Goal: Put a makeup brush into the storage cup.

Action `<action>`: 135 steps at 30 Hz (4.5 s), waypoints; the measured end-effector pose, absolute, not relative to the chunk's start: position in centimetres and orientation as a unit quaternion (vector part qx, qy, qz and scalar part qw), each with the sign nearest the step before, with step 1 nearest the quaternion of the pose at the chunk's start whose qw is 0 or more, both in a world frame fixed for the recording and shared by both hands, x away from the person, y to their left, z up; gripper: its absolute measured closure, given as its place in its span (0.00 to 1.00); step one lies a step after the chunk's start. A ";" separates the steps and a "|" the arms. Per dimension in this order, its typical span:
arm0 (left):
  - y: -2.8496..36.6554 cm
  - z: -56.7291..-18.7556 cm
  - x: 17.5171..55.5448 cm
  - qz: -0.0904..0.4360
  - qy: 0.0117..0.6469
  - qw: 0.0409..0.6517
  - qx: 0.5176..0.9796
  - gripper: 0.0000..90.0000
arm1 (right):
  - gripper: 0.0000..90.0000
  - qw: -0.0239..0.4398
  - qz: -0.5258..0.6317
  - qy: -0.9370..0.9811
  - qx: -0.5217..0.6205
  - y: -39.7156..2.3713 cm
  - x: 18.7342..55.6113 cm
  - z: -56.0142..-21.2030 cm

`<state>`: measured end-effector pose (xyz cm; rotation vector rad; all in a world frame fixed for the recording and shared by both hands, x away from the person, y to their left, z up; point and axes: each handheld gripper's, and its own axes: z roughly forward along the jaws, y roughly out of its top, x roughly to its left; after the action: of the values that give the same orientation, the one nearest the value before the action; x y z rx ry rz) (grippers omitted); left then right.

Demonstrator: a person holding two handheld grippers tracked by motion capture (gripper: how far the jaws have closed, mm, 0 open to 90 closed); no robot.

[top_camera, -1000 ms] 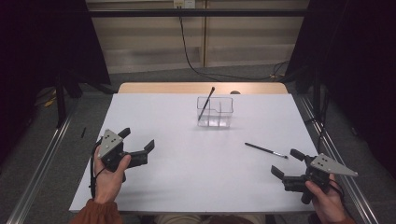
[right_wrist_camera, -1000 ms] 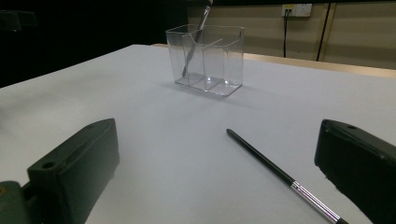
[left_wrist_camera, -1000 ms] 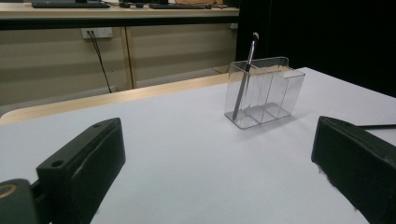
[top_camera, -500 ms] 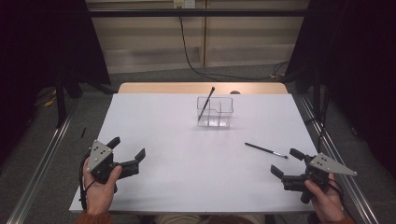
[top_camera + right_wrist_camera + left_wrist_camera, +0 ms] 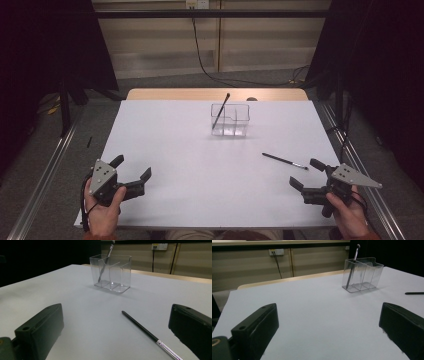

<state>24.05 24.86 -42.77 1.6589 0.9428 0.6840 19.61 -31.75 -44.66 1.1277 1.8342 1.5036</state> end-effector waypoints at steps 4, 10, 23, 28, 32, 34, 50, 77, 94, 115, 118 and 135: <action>25.1 -42.4 23.8 0.292 0.395 0.538 0.685 0.02 | 0.00 0.257 0.554 0.674 0.416 -31.9 19.7 -44.7; 25.2 -43.0 23.9 0.283 0.398 0.531 0.693 0.02 | 0.00 0.259 0.558 0.674 0.409 -31.8 19.7 -44.5; 25.3 -43.1 23.7 0.282 0.390 0.537 0.693 0.02 | 0.00 0.263 0.552 0.674 0.415 -31.8 21.9 -43.3; 25.3 -43.2 23.7 0.281 0.392 0.535 0.694 0.02 | 0.00 0.268 0.549 0.682 0.403 -31.8 22.7 -42.7; 25.2 -43.2 23.8 0.277 0.391 0.536 0.695 0.02 | 0.01 0.263 0.554 0.685 0.394 -31.4 24.0 -42.1; 25.3 -43.3 23.8 0.278 0.392 0.533 0.697 0.02 | 0.01 0.266 0.555 0.682 0.395 -31.3 24.5 -41.9; 25.6 -43.4 24.1 0.288 0.398 0.526 0.695 0.02 | 0.01 0.273 0.528 0.703 0.390 -30.6 29.2 -41.3; 25.4 -43.4 24.1 0.286 0.389 0.523 0.703 0.02 | 0.04 0.118 0.367 0.846 0.368 -30.9 32.3 -41.1; 25.5 -43.5 24.2 0.279 0.391 0.525 0.703 0.02 | 0.06 0.040 0.221 0.919 0.322 -30.1 33.8 -41.4; 25.5 -43.5 24.3 0.281 0.391 0.523 0.703 0.02 | 0.41 0.026 0.087 0.956 0.280 -30.0 35.6 -43.2; 25.5 -43.5 24.3 0.280 0.391 0.522 0.704 0.02 | 0.51 0.020 0.075 0.957 0.280 -30.0 35.7 -43.4; 25.4 -43.7 24.4 0.279 0.388 0.519 0.708 0.02 | 0.80 0.005 0.047 0.963 0.265 -29.4 35.9 -44.8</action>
<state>24.38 25.38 -43.65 1.6985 0.9314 0.6692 35.90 -29.42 -44.81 0.8309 3.0147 0.1484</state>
